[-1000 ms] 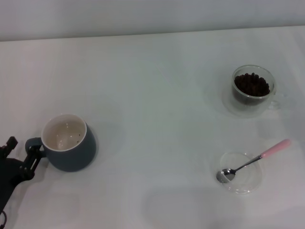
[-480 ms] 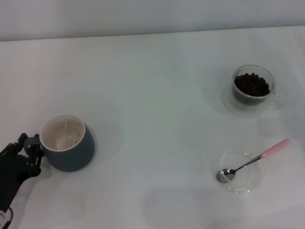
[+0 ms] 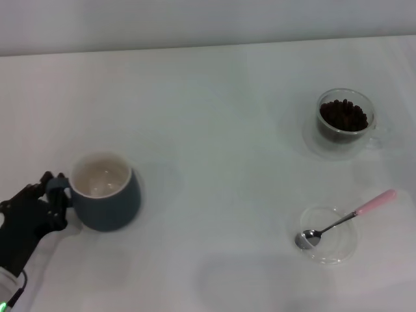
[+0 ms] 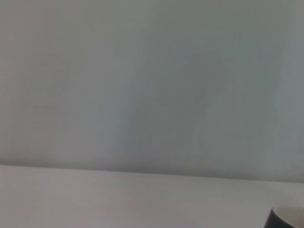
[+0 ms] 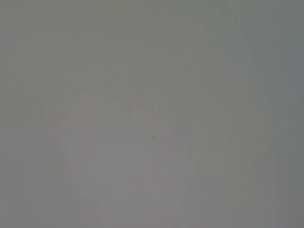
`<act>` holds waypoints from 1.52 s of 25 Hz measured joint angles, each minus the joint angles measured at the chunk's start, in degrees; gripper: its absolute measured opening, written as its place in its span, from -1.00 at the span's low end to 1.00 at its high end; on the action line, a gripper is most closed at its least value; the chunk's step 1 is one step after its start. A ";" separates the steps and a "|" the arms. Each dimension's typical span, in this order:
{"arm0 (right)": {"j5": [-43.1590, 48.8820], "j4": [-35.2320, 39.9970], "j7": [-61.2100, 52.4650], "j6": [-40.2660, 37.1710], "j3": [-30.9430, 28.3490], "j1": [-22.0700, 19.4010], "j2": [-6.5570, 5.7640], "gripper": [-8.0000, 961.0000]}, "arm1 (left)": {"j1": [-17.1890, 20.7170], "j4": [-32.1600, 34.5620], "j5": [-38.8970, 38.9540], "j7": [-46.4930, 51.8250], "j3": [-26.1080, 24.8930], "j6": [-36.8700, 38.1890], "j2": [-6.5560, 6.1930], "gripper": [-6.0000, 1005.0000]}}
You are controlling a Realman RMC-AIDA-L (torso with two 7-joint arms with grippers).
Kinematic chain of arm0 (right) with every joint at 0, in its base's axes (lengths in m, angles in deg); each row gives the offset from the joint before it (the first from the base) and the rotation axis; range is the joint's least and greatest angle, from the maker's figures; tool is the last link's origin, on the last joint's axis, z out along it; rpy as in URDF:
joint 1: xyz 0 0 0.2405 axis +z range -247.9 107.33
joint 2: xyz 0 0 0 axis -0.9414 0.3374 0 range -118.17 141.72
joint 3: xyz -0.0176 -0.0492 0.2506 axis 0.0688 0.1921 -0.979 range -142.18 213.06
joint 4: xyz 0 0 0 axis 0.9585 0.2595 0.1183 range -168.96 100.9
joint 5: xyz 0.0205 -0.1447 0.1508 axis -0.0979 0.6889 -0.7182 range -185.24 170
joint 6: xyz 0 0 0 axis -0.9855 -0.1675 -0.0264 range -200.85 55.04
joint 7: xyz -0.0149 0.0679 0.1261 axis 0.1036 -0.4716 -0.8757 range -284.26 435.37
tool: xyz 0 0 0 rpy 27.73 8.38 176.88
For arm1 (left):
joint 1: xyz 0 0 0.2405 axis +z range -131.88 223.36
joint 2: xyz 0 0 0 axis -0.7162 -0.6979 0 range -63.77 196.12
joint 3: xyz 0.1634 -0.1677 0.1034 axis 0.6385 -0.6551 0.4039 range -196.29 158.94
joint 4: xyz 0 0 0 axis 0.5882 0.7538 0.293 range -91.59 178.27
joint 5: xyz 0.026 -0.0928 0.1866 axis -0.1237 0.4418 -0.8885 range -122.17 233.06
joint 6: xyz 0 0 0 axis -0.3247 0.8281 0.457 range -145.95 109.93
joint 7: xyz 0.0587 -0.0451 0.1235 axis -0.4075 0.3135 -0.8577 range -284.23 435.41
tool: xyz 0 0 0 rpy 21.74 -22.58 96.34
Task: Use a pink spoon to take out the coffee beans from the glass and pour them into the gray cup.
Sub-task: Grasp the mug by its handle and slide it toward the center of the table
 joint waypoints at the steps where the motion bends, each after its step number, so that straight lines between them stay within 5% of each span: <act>1: 0.00 -0.03 -0.10 0.08 0.00 -0.03 0.00 0.70 | -0.28 0.06 -0.37 0.00 0.13 0.04 -0.04 -0.54; 25: 0.01 -1.38 -0.33 1.47 0.00 0.61 0.09 0.70 | -12.25 -2.52 -15.82 2.99 1.02 7.79 0.00 -0.70; 38: 0.01 -1.38 -0.45 1.58 0.01 0.68 0.09 0.70 | -17.69 -2.66 -17.05 6.29 4.98 11.13 0.01 -0.69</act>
